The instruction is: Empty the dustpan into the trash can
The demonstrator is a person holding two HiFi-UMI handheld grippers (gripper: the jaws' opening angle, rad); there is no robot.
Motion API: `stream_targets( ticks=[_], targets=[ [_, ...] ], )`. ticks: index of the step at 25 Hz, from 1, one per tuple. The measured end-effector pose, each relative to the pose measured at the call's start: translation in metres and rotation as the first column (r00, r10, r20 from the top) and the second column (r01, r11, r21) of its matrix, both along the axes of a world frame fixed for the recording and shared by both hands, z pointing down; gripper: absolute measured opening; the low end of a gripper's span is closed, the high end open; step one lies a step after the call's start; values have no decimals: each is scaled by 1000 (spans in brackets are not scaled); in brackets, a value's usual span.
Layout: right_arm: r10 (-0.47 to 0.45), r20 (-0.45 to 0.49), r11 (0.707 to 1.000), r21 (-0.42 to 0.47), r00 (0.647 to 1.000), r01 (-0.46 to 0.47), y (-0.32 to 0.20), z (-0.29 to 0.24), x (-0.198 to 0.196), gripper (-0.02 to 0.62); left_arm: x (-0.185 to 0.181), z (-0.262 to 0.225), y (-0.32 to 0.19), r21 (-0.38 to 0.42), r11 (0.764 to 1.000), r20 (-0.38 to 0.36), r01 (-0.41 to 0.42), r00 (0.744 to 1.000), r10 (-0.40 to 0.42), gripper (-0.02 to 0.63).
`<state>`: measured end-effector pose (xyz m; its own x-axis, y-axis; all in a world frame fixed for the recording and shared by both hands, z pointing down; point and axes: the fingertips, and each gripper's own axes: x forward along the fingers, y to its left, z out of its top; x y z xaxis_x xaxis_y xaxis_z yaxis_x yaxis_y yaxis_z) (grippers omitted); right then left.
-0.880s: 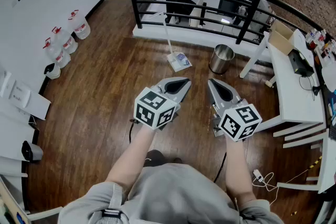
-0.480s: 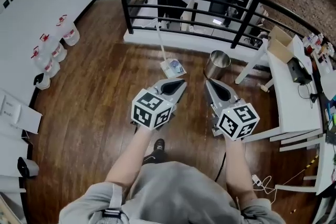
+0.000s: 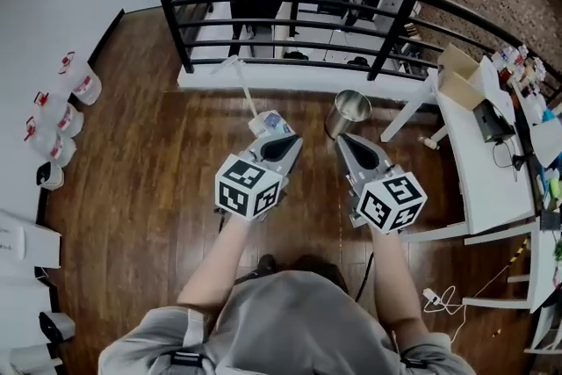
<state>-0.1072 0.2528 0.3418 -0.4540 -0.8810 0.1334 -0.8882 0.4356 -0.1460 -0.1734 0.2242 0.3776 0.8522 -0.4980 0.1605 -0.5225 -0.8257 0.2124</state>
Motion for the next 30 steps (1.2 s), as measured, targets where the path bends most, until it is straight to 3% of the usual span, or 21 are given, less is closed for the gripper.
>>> stream_targets(
  ticks=[6, 14, 20, 26, 30],
  targets=[
    [-23, 5, 1000, -5, 1000, 23, -70, 10, 46, 0, 46, 12, -68, -12, 1000, 15, 18, 1000, -18, 5],
    [-173, 34, 985, 1, 984, 173, -176, 13, 94, 0, 67, 27, -167, -31, 973, 79, 230, 971, -227, 5],
    [-259, 67, 965, -20, 964, 261, -238, 22, 95, 0, 65, 29, -219, -19, 942, 99, 334, 939, -330, 5],
    [-323, 52, 943, -63, 945, 326, -286, 44, 72, 0, 44, 50, -268, -44, 915, 83, 401, 914, -397, 5],
    [-340, 22, 937, -79, 940, 340, -327, 50, 60, 0, 35, 63, -307, -54, 915, 86, 399, 915, -394, 5]
  ],
)
